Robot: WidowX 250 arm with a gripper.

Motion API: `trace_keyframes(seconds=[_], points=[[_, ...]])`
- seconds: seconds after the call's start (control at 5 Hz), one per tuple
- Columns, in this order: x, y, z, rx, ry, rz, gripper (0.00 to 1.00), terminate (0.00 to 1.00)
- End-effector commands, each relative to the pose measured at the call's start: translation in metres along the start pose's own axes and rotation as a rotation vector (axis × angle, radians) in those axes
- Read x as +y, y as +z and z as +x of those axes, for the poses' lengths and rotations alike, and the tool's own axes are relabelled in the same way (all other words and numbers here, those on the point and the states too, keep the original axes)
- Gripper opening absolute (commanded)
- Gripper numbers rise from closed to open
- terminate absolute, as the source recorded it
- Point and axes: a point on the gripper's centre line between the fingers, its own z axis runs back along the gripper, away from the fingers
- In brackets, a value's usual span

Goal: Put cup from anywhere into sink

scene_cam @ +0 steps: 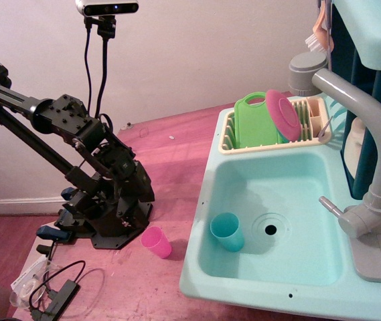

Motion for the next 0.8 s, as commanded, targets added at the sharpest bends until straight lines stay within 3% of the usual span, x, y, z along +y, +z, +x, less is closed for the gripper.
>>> trace_keyframes(seconds=[0.0,0.6], points=[[0.0,0.0,0.0,0.0,0.0,0.0,1.0,0.0],[-0.01,-0.03,-0.012,0.03,-0.045,-0.036,1.0,0.0]])
